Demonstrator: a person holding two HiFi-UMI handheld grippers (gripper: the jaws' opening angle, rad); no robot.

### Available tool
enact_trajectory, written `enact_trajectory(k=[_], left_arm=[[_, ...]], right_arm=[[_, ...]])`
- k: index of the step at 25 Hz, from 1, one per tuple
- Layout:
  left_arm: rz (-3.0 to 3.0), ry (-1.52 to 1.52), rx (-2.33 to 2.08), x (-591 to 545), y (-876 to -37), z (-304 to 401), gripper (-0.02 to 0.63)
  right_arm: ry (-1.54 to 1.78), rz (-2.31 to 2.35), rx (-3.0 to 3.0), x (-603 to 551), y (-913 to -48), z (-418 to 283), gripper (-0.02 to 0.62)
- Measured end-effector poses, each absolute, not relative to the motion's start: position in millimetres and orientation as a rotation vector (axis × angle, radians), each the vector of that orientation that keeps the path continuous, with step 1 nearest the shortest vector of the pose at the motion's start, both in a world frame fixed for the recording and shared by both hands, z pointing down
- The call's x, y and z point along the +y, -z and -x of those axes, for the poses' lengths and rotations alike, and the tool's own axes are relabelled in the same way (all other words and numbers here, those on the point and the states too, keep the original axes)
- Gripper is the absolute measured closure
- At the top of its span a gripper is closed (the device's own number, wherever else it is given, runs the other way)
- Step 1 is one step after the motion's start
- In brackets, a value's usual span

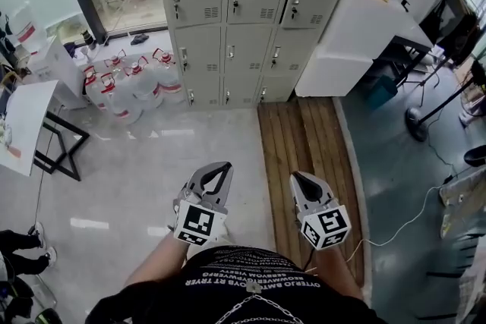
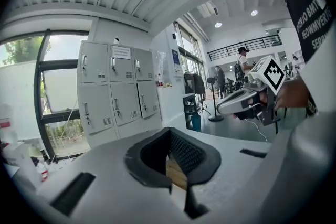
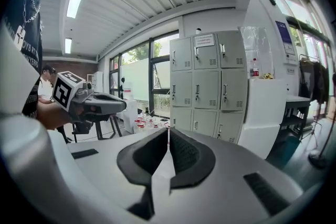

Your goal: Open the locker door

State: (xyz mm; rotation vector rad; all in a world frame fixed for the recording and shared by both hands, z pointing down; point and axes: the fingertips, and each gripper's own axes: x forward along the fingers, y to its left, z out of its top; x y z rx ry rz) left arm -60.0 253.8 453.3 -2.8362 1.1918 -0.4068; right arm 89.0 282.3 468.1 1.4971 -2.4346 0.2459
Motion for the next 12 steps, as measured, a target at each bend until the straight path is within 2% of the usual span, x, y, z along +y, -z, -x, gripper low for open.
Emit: enact_trajectory(k=[5, 12], left_arm=[[2.871, 0.281, 1.207, 220.8, -442.1, 76.6, 0.614], [2.874, 0.286, 1.202, 192.6, -440.8, 101.4, 0.614]], right_arm=[[-0.266, -1.532, -2.407, 260.8, -466.9, -77.6, 0.572], [-0.228, -1.555, -2.41, 235.6, -452.2, -58.3, 0.557]])
